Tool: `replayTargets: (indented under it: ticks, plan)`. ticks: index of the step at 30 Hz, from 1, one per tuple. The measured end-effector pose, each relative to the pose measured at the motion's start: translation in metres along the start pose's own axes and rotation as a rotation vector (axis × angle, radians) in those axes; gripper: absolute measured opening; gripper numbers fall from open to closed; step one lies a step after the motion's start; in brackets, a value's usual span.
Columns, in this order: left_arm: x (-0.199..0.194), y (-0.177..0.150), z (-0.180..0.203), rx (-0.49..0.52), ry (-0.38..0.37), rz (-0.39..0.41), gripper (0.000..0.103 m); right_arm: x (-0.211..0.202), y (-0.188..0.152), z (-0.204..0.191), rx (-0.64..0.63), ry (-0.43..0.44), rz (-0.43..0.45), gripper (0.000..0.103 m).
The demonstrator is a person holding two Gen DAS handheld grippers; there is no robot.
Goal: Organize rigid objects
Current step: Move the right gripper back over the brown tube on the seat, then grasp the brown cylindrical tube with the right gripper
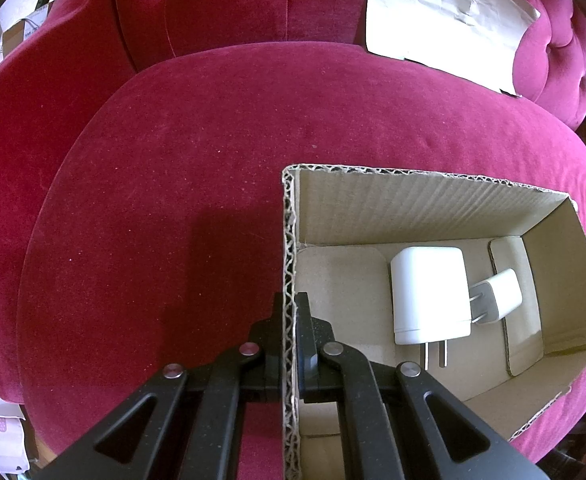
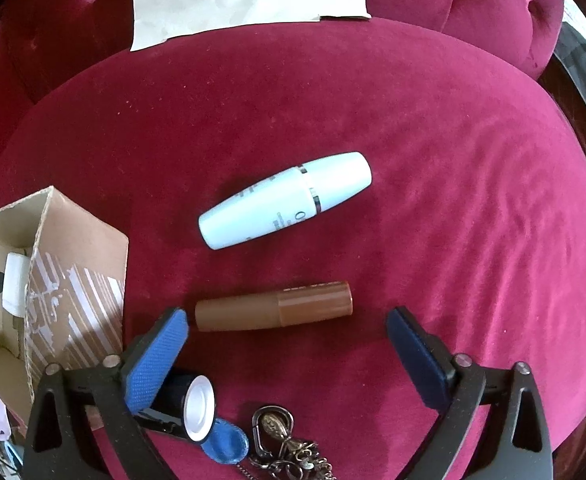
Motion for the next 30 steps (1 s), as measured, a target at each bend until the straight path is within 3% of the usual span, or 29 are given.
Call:
replayTargets:
  ticks: [3,17,30]
  plan:
    - [0.000,0.000,0.000,0.000,0.001,0.000,0.003,-0.004,0.002,0.000,-0.008,-0.010,0.012,0.076]
    - [0.000,0.000,0.000,0.000,0.000,0.000,0.003,-0.007,0.005,0.009,0.009,-0.008,0.020,0.076]
    - [0.000,0.000,0.001,-0.001,0.002,0.000,0.003,-0.048,0.011,0.000,-0.018,-0.012,0.071,0.076]
Point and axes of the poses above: each gripper's, at about its wrist camera, not at the fingertips, and x roughly the way its jaws point, z to its right, y to its top, the point moved 2 cm from there along x, roughly the way its jaws point, and after that the axes turned 8 degrees about x, right-handed, at the moved point
